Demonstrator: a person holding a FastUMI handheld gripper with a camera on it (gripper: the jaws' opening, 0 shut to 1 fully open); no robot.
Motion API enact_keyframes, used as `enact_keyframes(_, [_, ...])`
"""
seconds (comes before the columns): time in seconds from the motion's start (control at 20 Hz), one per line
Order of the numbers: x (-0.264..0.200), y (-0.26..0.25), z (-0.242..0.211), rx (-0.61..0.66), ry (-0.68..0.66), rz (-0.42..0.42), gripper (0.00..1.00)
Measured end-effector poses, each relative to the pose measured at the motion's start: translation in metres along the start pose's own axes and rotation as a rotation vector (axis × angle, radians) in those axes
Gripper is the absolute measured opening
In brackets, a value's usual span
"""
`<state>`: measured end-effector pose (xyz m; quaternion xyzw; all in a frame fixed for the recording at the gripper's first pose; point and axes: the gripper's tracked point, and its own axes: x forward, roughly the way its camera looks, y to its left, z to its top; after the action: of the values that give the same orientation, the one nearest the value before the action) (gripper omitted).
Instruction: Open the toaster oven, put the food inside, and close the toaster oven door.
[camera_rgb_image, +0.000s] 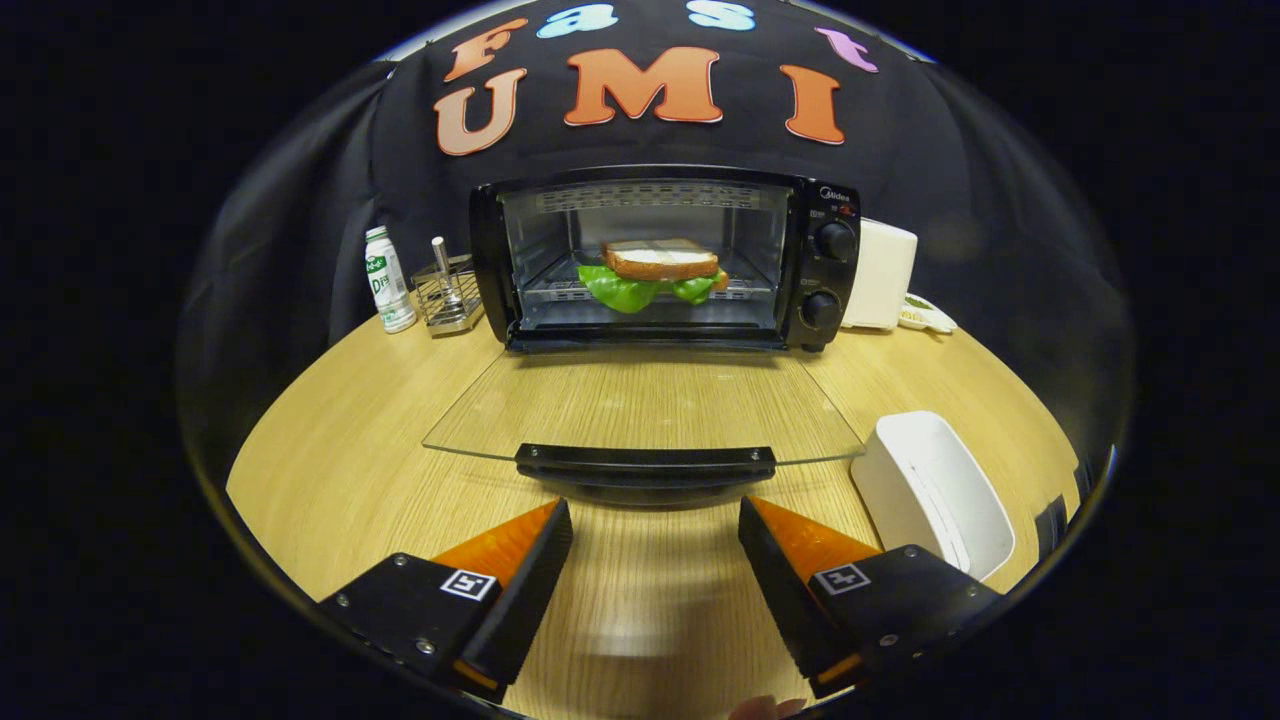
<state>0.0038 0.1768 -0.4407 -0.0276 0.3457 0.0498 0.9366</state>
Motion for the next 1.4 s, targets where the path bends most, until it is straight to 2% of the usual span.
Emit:
enact_keyframes(0.15, [0.007,0.007,-0.003,-0.006,0.026,0.014,0.99])
enact_keyframes(0.3, [0.013,0.002,-0.008,-0.054,0.039,-0.023,0.99])
enact_keyframes(0.4, [0.014,0.002,-0.009,-0.019,0.045,-0.02,1.0])
enact_keyframes(0.65, [0.015,0.0,0.0,-0.02,-0.002,-0.045,1.0])
enact_keyframes(1.05, [-0.006,-0.015,0.096,0.022,-0.204,-0.067,1.0])
enact_keyframes(1.4, [0.011,-0.019,0.162,0.081,-0.341,-0.064,1.0])
